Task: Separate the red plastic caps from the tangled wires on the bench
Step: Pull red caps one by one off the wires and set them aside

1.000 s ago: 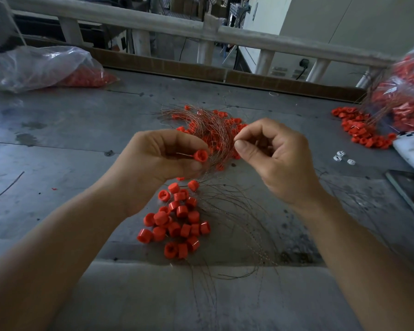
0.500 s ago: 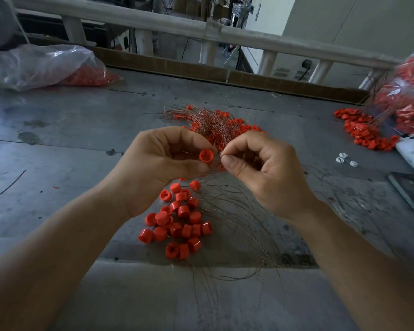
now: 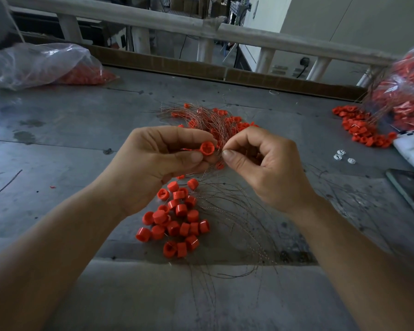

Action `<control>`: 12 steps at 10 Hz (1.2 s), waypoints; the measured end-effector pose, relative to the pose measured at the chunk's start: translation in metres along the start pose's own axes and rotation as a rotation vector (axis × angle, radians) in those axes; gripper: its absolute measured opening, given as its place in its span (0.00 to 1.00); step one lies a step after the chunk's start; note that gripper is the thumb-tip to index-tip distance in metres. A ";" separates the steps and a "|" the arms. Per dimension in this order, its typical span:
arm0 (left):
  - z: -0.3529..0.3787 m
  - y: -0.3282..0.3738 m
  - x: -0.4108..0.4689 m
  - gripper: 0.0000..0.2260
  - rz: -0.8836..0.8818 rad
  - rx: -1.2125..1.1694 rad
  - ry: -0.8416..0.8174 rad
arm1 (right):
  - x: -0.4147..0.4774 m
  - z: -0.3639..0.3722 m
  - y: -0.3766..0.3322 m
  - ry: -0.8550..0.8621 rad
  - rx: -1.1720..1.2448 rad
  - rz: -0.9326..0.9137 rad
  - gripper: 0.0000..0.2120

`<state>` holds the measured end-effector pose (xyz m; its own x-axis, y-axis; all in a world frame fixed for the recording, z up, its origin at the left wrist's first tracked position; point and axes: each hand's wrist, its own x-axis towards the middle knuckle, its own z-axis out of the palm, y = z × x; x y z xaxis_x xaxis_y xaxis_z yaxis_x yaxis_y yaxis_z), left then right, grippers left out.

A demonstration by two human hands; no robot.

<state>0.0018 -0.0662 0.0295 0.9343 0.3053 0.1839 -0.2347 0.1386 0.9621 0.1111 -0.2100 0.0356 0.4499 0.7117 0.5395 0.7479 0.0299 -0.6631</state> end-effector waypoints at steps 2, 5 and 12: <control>0.001 0.001 -0.001 0.13 -0.013 -0.027 0.001 | 0.000 0.000 0.001 0.004 -0.008 0.000 0.03; 0.001 0.002 -0.001 0.12 0.004 -0.006 -0.001 | 0.000 0.000 0.000 -0.008 -0.005 0.010 0.04; 0.003 -0.006 -0.001 0.10 -0.046 -0.171 -0.163 | 0.000 0.003 -0.002 -0.217 0.103 0.132 0.12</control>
<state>0.0027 -0.0703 0.0241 0.9728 0.1405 0.1844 -0.2201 0.3104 0.9248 0.1079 -0.2083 0.0352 0.4166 0.8477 0.3284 0.6315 -0.0100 -0.7753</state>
